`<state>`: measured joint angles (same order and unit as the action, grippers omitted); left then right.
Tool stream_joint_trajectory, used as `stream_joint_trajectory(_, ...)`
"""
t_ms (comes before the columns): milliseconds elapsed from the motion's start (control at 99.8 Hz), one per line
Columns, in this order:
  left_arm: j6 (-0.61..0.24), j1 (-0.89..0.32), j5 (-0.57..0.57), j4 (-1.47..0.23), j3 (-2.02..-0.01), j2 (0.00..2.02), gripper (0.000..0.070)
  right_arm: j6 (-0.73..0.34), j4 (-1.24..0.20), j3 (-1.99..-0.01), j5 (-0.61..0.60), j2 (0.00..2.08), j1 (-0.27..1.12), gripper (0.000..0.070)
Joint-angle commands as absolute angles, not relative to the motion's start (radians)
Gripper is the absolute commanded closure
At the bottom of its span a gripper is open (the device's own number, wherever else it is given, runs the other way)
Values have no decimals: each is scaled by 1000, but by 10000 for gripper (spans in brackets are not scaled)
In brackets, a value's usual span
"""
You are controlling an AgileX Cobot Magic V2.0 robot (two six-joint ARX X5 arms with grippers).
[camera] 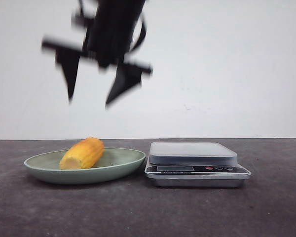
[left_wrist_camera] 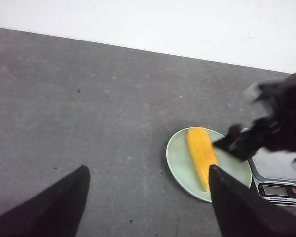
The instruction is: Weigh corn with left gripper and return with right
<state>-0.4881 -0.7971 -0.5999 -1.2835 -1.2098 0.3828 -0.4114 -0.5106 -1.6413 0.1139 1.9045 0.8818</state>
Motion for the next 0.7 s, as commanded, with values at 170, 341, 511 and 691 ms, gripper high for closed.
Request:
stream_joint_trajectory(170,-518,-805,-615,-1316,-1221,384,236,-255,-519,-1669,186,1645,891,257)
stream_joint_trajectory(341,-517,-805,-638,-1290,-1221,384,236,-175,-612,-1669,200,1432,880,258)
stream_joint_trajectory(511,-517,-805,-638,-1283,-1221,384,236,-84,-714,-1669,296,1206,871,257)
stream_joint_trajectory(691,-514,-805,-638,-1287,-1221,384,236,-56,-843,-1668,403,955,872,258)
